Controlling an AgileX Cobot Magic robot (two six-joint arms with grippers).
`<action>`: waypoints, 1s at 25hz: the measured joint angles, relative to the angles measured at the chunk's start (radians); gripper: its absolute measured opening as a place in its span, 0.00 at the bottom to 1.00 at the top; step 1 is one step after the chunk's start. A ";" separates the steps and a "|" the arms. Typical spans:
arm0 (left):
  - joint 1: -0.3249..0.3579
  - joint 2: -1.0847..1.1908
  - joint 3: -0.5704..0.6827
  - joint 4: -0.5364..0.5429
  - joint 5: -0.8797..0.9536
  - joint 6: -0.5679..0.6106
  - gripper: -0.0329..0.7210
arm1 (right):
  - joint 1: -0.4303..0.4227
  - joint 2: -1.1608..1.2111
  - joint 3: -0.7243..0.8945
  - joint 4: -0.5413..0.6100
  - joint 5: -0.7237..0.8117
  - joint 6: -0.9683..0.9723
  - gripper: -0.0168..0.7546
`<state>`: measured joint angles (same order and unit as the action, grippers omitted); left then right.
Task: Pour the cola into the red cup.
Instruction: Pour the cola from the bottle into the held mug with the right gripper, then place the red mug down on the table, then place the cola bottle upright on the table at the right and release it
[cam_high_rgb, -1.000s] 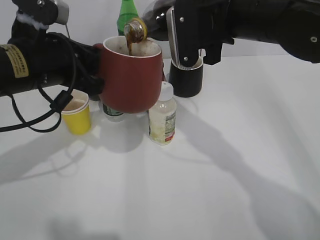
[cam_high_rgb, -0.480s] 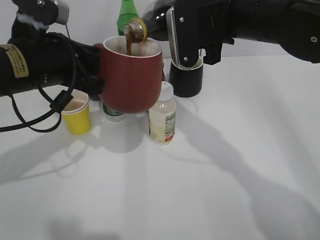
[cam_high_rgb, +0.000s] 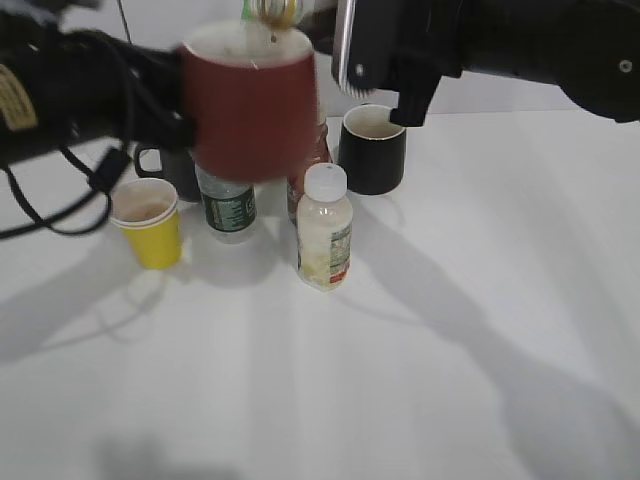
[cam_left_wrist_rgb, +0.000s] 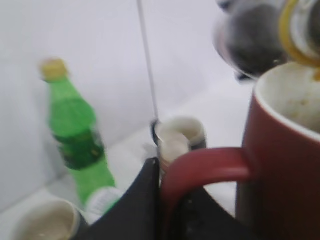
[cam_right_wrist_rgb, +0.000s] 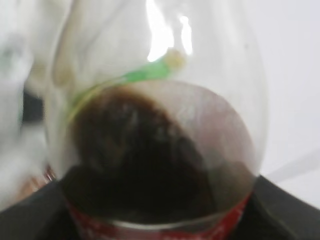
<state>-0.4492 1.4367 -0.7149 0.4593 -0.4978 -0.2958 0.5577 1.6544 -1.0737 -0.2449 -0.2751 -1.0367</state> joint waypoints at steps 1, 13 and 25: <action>0.013 -0.007 0.000 -0.016 -0.010 0.000 0.10 | 0.000 -0.001 0.000 0.004 0.000 0.060 0.62; 0.465 0.018 0.072 -0.046 -0.232 0.022 0.10 | -0.251 -0.025 0.095 -0.118 -0.137 1.202 0.62; 0.692 0.552 -0.040 -0.069 -0.577 0.191 0.10 | -0.294 -0.025 0.241 -0.179 -0.238 1.280 0.62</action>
<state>0.2432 1.9882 -0.7549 0.3905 -1.0749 -0.1045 0.2642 1.6292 -0.8324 -0.4240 -0.5129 0.2431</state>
